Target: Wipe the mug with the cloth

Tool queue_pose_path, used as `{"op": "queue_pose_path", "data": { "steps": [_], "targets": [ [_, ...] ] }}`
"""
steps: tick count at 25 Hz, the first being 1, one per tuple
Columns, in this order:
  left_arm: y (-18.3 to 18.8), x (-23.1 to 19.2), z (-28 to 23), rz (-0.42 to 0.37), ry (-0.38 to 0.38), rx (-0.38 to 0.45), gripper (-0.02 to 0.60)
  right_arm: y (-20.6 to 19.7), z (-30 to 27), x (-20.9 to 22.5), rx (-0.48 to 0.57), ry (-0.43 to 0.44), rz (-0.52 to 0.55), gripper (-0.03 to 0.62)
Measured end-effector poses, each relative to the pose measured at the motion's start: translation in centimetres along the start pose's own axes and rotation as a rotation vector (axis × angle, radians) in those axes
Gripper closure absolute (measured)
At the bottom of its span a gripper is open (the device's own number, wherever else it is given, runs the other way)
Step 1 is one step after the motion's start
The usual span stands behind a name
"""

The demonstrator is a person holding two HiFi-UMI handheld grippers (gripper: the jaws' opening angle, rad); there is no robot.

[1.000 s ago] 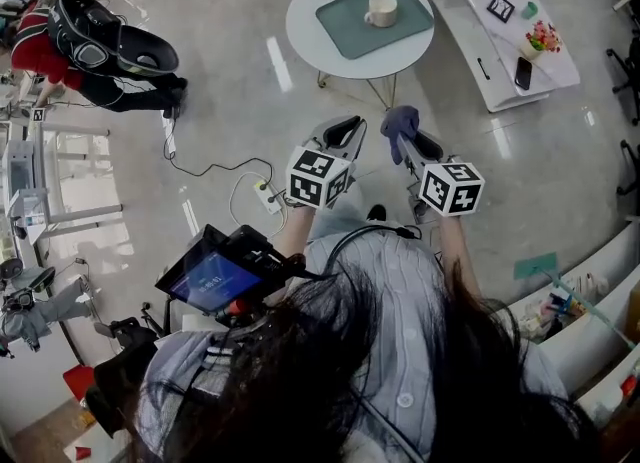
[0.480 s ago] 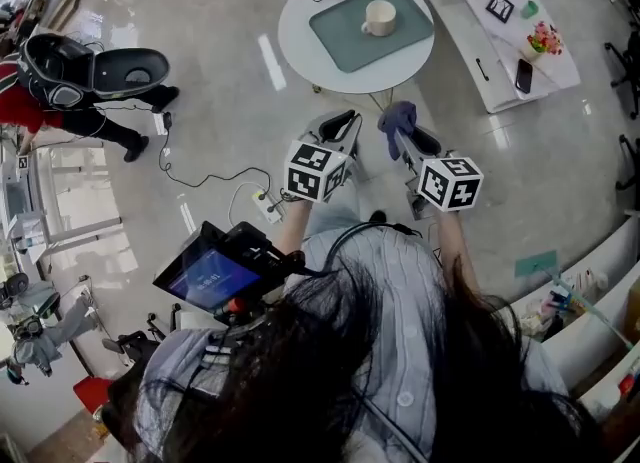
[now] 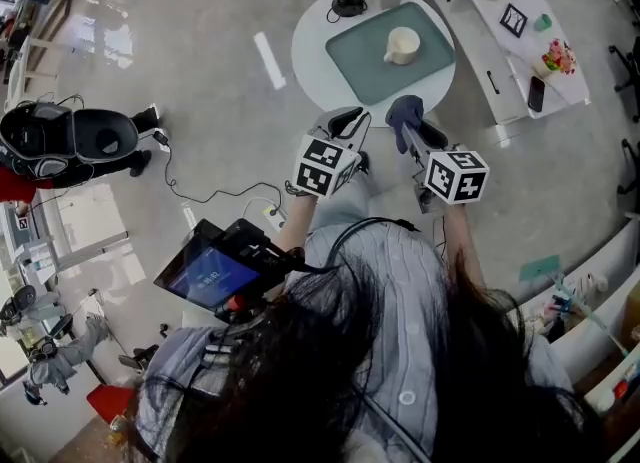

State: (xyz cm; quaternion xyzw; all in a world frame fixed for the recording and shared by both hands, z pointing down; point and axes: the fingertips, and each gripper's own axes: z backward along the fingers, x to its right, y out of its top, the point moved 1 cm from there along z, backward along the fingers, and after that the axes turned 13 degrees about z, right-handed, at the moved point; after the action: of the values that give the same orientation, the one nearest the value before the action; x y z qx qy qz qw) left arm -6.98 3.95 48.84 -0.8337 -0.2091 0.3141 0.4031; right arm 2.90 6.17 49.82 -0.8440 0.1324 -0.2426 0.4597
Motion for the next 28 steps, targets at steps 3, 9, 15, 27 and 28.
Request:
{"op": "queue_pose_path", "data": {
  "steps": [3,9,15,27,28],
  "targets": [
    [1.3,-3.1,-0.8,0.009,-0.008,-0.019,0.545,1.6,-3.0,0.3,-0.015,-0.015,0.003,0.487],
    [2.9,-7.0,-1.9,0.01,-0.033,-0.048,0.538,3.2,-6.8,0.7,-0.041,-0.049,0.005,0.487],
    [2.7,-8.1,-3.5,0.011,-0.057,-0.088,0.538,3.0,-8.0,1.5,-0.077,-0.07,-0.002,0.487],
    [2.0,-9.5,-10.1,-0.006,-0.067,-0.186,0.522,2.8,-10.2,5.4,-0.148,-0.076,0.024,0.487],
    [1.9,-9.7,-10.7,-0.009,-0.063,-0.197,0.52,2.8,-10.5,5.7,-0.156,-0.069,0.033,0.487]
  ]
}}
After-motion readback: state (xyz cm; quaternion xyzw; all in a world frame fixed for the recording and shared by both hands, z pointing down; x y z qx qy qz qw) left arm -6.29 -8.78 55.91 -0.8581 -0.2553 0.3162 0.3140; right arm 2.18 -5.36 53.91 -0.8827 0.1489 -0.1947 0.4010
